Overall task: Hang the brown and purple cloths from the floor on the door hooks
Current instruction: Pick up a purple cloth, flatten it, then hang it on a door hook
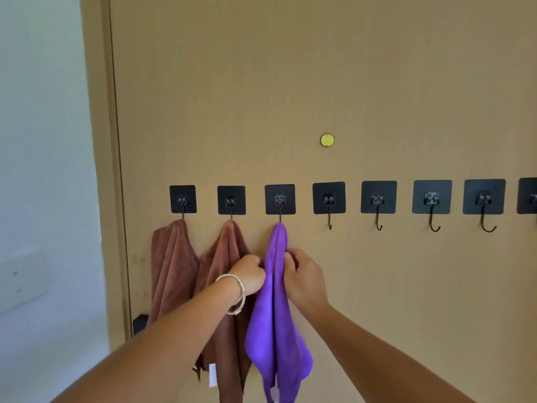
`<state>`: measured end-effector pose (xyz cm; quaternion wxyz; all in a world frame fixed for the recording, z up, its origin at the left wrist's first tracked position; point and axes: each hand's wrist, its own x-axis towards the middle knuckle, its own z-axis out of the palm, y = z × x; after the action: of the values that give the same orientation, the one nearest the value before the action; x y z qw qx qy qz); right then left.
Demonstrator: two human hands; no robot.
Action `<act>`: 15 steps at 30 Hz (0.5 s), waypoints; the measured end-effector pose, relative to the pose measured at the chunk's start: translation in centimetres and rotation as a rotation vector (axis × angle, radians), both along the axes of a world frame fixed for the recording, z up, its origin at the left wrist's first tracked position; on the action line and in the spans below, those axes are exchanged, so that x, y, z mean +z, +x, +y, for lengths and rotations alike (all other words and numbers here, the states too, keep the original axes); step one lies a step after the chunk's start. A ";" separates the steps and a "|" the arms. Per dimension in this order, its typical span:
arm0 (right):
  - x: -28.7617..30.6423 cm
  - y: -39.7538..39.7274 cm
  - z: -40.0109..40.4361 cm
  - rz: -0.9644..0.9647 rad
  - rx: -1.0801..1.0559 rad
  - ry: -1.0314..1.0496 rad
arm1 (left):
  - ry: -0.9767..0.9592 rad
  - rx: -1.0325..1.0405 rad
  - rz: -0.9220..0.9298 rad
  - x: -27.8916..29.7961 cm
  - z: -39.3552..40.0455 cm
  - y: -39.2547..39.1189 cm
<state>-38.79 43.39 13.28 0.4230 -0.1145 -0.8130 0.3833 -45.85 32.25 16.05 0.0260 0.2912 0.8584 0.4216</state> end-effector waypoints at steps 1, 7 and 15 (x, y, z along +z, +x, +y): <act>0.1 0.1 0.3 -0.019 0.010 0.028 | -0.103 0.029 0.079 0.5 -0.4 0.0; 0.5 0.9 1.3 -0.108 -0.053 0.197 | -0.488 0.173 0.597 2.9 -2.0 1.9; 1.3 6.1 0.7 -0.069 -0.285 0.453 | -0.186 0.120 0.946 1.1 -2.2 3.6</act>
<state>-32.70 44.14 14.58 0.4597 -0.1433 -0.8676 0.1240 -42.22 30.08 17.14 -0.3656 0.3975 0.8253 0.1649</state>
